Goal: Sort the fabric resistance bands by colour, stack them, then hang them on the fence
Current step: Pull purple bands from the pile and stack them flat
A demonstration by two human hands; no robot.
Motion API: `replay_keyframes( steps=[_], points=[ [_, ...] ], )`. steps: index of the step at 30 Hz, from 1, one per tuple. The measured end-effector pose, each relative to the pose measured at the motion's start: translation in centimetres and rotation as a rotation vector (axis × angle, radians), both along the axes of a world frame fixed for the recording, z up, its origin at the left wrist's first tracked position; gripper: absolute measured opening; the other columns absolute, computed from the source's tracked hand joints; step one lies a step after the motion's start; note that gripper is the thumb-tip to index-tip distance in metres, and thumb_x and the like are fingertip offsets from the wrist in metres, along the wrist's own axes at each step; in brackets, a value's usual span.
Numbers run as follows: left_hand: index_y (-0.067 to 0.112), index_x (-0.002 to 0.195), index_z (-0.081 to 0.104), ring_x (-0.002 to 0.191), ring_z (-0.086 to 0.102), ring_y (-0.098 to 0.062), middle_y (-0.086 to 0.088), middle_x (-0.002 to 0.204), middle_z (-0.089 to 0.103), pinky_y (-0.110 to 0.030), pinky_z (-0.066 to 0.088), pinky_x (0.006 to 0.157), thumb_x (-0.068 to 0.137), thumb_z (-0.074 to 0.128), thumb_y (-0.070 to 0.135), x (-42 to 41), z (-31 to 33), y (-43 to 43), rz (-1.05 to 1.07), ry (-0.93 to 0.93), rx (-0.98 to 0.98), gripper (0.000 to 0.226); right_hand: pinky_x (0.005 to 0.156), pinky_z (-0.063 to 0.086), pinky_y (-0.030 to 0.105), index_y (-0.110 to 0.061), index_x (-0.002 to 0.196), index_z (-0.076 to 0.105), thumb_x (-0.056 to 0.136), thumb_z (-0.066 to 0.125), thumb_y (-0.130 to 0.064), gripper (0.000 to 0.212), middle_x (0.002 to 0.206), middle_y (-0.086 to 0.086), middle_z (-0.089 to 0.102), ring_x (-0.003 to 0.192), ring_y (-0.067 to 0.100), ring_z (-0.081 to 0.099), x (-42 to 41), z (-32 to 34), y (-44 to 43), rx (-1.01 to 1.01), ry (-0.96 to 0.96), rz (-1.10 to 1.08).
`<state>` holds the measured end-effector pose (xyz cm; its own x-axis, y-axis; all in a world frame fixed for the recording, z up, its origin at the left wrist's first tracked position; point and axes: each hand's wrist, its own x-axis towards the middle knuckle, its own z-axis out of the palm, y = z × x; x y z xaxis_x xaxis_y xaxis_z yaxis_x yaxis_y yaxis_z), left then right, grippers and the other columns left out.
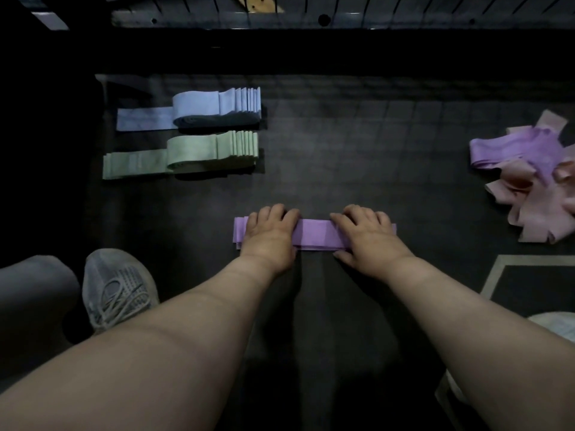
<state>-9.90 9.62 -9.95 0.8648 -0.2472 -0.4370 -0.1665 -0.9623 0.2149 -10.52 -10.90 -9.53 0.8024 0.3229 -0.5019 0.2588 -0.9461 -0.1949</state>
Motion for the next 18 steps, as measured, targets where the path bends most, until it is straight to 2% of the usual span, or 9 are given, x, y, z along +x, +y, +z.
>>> replay_keyframes(
  steps=[3,7,12,16,18],
  points=[
    [0.031,0.14,0.038,0.125,0.036,-0.027,-0.003,0.138,0.036,-0.037,0.027,0.104,0.084,0.066,0.039,0.0,0.0,-0.4,-0.042,0.036,0.035,0.062,0.108,0.026,0.04,-0.026,0.145,0.035,0.091,0.059,-0.044,0.062,0.139,0.005,0.033,0.13,0.026,0.033,0.1,-0.1,0.5,-0.002,-0.008,0.02],
    [0.03,0.135,0.042,0.123,0.039,-0.027,-0.004,0.135,0.04,-0.038,0.028,0.103,0.088,0.062,0.035,0.5,-0.2,-0.7,-0.035,0.034,0.056,0.051,0.102,0.029,0.04,-0.022,0.141,0.037,0.094,0.053,-0.04,0.052,0.133,0.007,0.036,0.123,0.028,0.038,0.2,-0.1,1.0,-0.014,-0.013,0.019],
    [0.03,0.138,0.041,0.124,0.037,-0.026,-0.004,0.138,0.037,-0.038,0.028,0.105,0.087,0.06,0.037,-0.3,-0.2,-0.6,-0.008,0.0,0.006,0.054,0.108,0.028,0.04,-0.022,0.147,0.031,0.093,0.055,-0.043,0.063,0.141,0.006,0.033,0.13,0.027,0.035,-0.3,-0.2,1.0,0.009,-0.009,0.007],
    [0.031,0.145,0.034,0.138,0.024,-0.022,0.0,0.15,0.027,-0.038,0.017,0.113,0.081,0.063,0.045,-1.5,-0.2,0.0,0.049,0.011,-0.065,0.072,0.108,0.028,0.04,-0.024,0.148,0.032,0.095,0.052,-0.044,0.061,0.139,0.006,0.034,0.129,0.027,0.035,-0.2,-0.3,1.1,0.008,-0.023,0.017],
    [0.031,0.145,0.035,0.143,0.019,-0.021,0.0,0.153,0.024,-0.04,0.013,0.115,0.082,0.061,0.05,-1.9,-0.4,0.3,0.208,-0.031,-0.055,0.071,0.112,0.023,0.041,-0.024,0.15,0.03,0.092,0.055,-0.05,0.068,0.144,0.006,0.03,0.135,0.026,0.03,-0.5,-0.3,0.7,0.015,-0.026,-0.013]
  ],
)
